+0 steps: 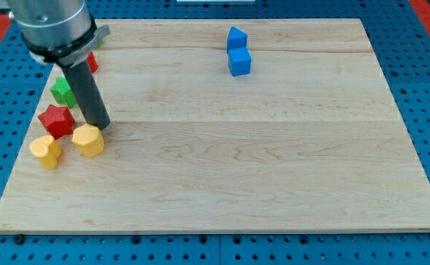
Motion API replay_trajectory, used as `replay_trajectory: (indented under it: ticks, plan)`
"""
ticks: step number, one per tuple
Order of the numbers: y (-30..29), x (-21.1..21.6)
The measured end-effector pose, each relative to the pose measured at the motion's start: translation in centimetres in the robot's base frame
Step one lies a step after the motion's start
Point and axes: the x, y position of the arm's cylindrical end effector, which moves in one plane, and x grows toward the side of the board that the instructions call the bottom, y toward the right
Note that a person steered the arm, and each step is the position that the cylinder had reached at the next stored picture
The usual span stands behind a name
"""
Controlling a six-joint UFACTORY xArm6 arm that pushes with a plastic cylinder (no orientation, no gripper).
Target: Place the yellow hexagon below the yellow heart
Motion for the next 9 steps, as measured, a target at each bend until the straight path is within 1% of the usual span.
replay_trajectory:
  ticks: [2,3,4,5,6,7,8,9]
  plan:
    - [0.2,5.7]
    - [1.9,7.4]
    - [1.0,9.8]
    - [2.1,9.1]
    - [2.7,5.4]
    - [-0.8,7.5]
    - [-1.2,9.5]
    - [0.3,8.9]
